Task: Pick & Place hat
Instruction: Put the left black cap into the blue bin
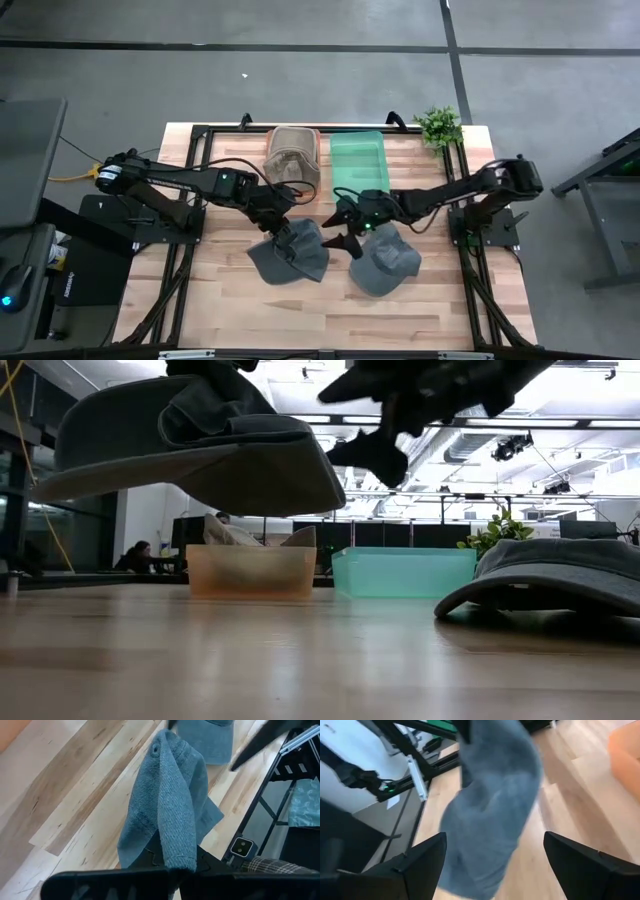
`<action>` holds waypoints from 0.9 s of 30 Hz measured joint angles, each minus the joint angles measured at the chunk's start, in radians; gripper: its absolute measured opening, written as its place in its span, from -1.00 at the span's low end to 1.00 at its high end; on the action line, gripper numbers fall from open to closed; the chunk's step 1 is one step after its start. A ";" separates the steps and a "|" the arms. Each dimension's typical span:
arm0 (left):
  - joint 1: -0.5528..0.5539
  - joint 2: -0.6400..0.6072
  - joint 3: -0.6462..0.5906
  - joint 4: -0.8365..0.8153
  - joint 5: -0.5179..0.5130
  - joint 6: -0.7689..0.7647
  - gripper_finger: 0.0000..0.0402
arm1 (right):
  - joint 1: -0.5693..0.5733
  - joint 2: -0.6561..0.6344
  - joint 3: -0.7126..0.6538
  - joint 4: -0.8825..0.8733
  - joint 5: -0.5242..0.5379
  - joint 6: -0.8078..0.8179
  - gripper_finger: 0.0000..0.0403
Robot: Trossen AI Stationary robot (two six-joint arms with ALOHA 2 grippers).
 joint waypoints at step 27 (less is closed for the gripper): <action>0.000 0.000 0.000 0.012 -0.023 0.060 -1.00 | -0.044 0.173 0.047 0.264 -0.187 0.095 0.63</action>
